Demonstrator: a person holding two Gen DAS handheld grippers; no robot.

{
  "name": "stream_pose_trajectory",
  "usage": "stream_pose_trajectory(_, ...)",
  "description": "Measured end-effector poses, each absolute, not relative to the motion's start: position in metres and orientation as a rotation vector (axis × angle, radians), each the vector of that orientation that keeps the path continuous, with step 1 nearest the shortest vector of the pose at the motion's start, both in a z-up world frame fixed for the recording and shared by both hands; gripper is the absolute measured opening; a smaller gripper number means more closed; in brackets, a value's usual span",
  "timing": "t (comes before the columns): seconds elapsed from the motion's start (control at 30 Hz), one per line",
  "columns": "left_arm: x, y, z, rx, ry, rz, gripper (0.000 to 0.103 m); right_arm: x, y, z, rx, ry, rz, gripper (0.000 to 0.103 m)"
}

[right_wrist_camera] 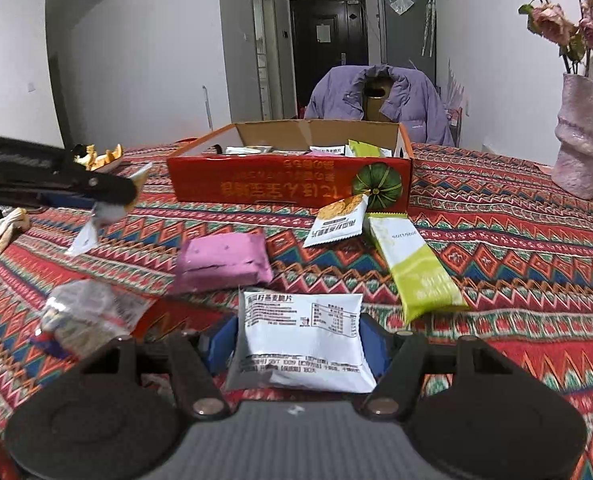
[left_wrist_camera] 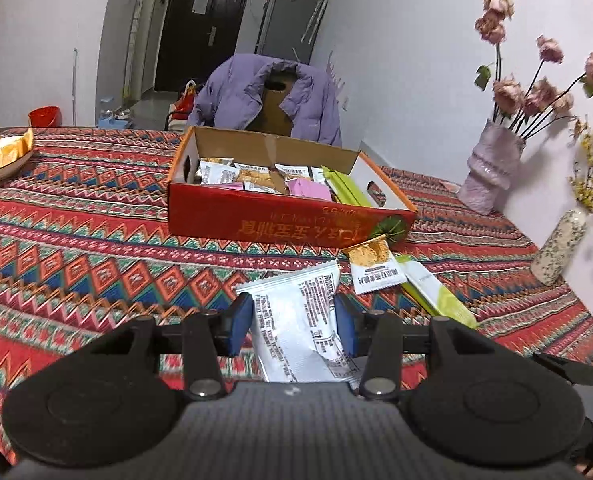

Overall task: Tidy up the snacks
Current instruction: 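Carry both white packets over the box and lower them inside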

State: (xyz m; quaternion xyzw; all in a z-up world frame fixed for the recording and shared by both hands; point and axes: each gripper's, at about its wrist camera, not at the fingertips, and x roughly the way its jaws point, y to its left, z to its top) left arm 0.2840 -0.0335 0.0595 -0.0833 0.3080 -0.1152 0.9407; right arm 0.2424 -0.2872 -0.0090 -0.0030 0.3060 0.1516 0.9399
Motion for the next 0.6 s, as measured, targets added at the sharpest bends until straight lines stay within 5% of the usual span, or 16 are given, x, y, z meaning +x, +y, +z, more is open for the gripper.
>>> stream_pose_trajectory(0.6, 0.27, -0.025, 0.081, -0.128, 0.535, -0.254, 0.045, 0.24, -0.288, 0.025, 0.022, 0.517, 0.318, 0.064)
